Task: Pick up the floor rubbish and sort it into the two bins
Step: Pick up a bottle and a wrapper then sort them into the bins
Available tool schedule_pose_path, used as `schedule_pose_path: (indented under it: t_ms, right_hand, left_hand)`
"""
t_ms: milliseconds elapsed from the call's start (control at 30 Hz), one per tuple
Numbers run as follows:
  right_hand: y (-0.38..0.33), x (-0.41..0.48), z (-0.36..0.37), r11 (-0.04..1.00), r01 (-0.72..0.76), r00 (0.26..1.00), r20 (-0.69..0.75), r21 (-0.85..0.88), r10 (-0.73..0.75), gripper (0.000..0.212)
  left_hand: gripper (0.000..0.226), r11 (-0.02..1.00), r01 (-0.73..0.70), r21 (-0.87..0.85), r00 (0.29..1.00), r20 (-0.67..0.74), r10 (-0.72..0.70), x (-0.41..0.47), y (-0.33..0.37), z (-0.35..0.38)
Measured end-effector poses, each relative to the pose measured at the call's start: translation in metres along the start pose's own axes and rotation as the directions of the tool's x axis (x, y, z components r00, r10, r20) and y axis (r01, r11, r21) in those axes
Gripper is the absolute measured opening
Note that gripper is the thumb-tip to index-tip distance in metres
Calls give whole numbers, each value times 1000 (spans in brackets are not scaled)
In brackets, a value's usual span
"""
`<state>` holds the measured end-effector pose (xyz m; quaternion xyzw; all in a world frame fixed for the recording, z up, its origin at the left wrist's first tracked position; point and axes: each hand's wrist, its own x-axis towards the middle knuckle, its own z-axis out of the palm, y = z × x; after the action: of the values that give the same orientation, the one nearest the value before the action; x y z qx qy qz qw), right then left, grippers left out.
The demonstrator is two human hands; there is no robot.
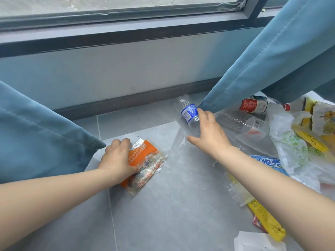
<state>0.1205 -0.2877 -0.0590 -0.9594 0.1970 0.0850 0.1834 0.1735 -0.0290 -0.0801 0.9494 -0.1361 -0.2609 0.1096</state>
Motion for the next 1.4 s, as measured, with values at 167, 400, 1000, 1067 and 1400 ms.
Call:
schedule_pose_path:
  t_ms: [167,400,1000,1067,1400]
  right_hand:
    - [1,2,10,1000,-11,999,42,-22,12,91]
    - [8,-15,6,972,-150,984,120,183,129,71]
    - [-45,-62,-150,958,-199,978,-13,205,206,16]
    - [-50,-75,-183,951,-218,975,13,219,220,16]
    - [-97,-170,-392,904,-308,948,15,295,318,18]
  left_hand:
    - [65,997,67,-38,997,46,-65,-3,-2,2]
    - [28,896,261,-359,963,158,-217,-1,3,-5]
    - [22,775,308,-553,951,186,-245,-29,84,-152]
    - [20,723,345,-599,938,192,-289,-54,107,-171]
    - [20,726,308,-614,948,132,-290,-201,199,-352]
